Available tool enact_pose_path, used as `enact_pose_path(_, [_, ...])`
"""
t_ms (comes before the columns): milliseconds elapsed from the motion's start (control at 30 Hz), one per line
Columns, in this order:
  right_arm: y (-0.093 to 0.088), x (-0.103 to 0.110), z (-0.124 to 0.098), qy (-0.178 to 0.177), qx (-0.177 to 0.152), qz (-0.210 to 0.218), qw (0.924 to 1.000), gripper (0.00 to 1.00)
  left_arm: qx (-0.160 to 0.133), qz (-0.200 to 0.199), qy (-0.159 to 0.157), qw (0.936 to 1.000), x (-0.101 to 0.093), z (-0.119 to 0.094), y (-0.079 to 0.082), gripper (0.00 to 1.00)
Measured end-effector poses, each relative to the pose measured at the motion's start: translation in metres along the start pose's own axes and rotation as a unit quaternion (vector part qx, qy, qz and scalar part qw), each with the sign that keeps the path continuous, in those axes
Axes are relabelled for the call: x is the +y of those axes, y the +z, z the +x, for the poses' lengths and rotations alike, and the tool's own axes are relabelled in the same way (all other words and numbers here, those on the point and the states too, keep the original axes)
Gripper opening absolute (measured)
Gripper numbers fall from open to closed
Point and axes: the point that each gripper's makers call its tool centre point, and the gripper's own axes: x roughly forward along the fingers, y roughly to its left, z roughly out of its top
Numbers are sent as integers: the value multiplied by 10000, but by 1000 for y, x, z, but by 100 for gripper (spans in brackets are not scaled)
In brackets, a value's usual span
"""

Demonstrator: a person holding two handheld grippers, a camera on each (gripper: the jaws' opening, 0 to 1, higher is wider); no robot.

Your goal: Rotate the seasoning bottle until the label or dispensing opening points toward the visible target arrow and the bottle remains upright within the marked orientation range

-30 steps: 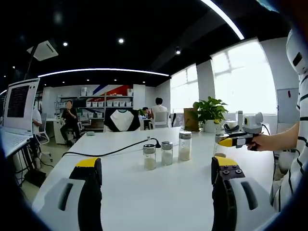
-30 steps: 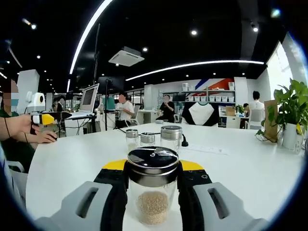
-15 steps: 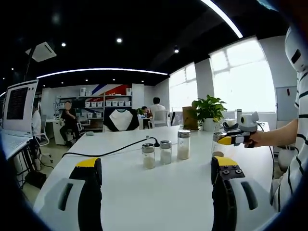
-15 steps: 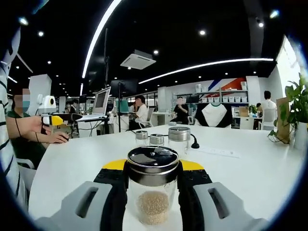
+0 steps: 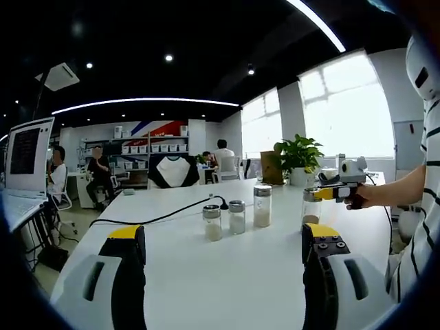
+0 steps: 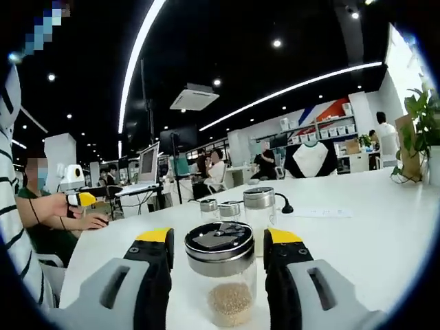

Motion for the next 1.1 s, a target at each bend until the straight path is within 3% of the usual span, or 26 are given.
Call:
enact_pose_path(100, [4,-2,0,-359,39,-235,9991,47,-8,9,27,10000,0,-1,0,100])
enact_pose_path(233, [9,1,1,-590,-31,-218,9980,43,-13,-47,42,10000,0,-2,-3,100])
enact_pose_path(500, [-1,-7,3,-1083,267,-515,9924,45,40,-84,105,9999,-1,-7,-6,99])
enact_pose_path(567, [-4,-6,5,-1068,296,-266,9935,44,26,-99,128,9999,-1,-8,-6,99])
enact_pose_path(867, [-5,-11,2,-1171,302,-329,9921,39,28,-126,167,9998,-1,-8,-6,99])
enact_pose_path(1100, [-5,-10,2,-891,310,-322,9950,38,23,-158,146,9998,1,-6,-10,99])
